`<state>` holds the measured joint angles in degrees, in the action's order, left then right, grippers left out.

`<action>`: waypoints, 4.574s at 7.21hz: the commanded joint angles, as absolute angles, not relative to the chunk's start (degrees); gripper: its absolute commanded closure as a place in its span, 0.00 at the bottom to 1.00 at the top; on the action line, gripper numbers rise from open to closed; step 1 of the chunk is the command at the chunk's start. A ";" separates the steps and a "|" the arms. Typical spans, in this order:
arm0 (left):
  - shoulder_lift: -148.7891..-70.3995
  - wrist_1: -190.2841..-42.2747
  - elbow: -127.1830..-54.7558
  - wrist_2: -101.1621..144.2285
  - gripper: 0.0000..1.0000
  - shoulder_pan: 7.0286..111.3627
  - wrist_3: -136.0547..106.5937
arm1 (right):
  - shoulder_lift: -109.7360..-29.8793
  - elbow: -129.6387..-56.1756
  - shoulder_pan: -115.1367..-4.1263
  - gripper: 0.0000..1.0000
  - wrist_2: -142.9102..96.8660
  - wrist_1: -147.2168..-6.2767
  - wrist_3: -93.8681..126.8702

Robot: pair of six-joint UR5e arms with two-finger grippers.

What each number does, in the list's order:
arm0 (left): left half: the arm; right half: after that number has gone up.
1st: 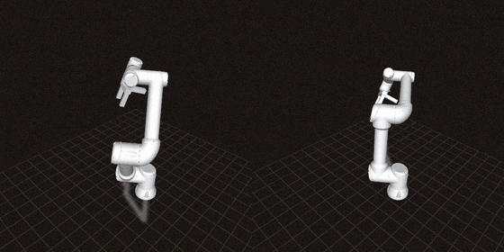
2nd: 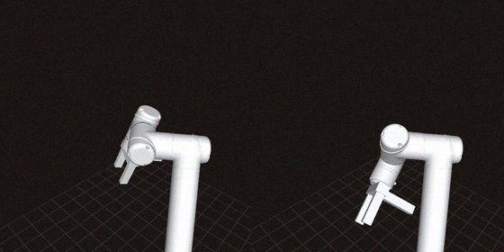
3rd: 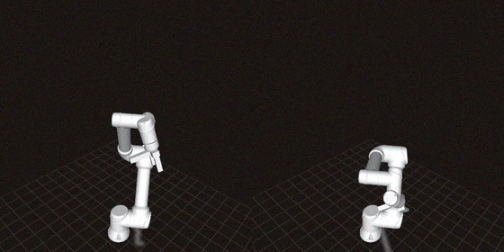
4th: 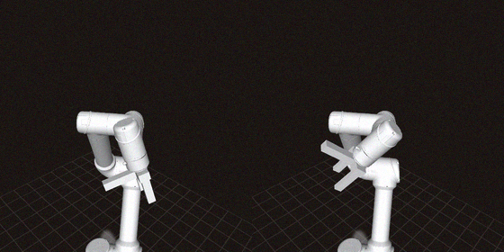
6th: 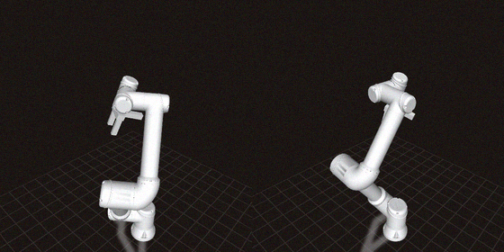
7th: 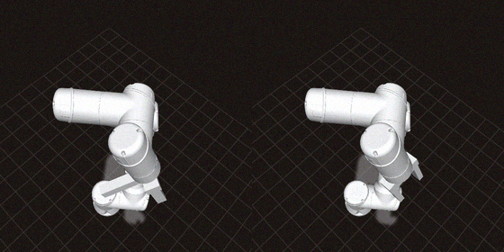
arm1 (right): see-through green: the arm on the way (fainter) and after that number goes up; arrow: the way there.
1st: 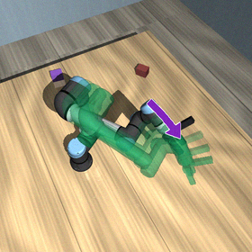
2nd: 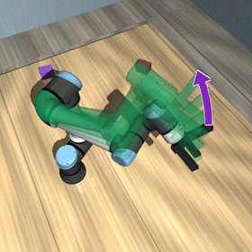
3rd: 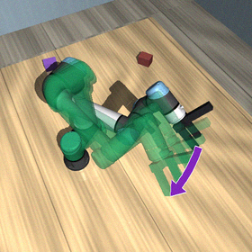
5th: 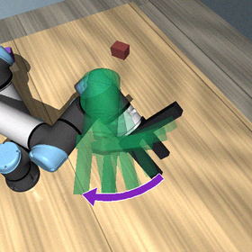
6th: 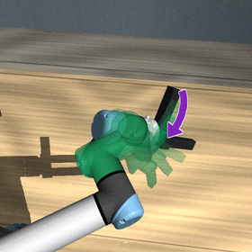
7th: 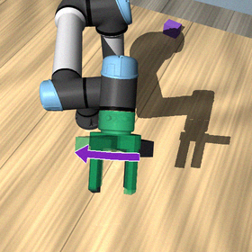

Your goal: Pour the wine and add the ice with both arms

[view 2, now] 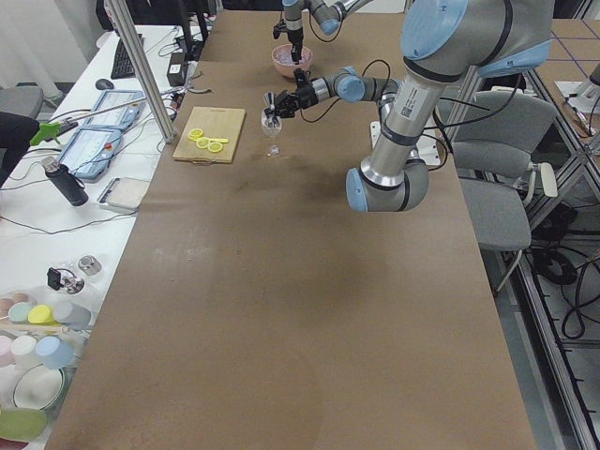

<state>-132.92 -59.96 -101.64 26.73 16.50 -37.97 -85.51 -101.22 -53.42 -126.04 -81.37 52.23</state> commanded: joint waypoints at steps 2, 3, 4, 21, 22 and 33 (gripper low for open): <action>-132.02 -69.32 -103.78 31.34 1.00 17.66 -37.71 | -84.82 -101.07 -53.44 0.74 -126.21 -81.39 52.03; -131.49 -69.61 -105.71 34.16 1.00 18.97 -37.53 | -84.64 -101.16 -53.44 0.92 -126.38 -81.39 52.03; -129.66 -71.70 -107.91 38.10 1.00 20.81 -37.36 | -84.55 -101.42 -53.35 1.00 -126.47 -81.47 52.12; -96.96 -165.46 -72.08 84.73 1.00 58.45 -34.19 | -80.16 -97.91 -57.30 0.34 -127.79 -82.00 49.06; -95.90 -170.98 -69.46 84.64 1.00 58.45 -34.36 | -80.16 -97.82 -57.39 0.36 -127.79 -82.09 48.17; -95.71 -190.72 -56.61 83.85 1.00 54.94 -44.38 | -79.28 -96.68 -58.18 0.81 -128.58 -82.18 48.34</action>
<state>-95.39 -190.70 -57.67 83.87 55.94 -43.96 -79.28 -96.56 -57.90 -128.46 -82.11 48.31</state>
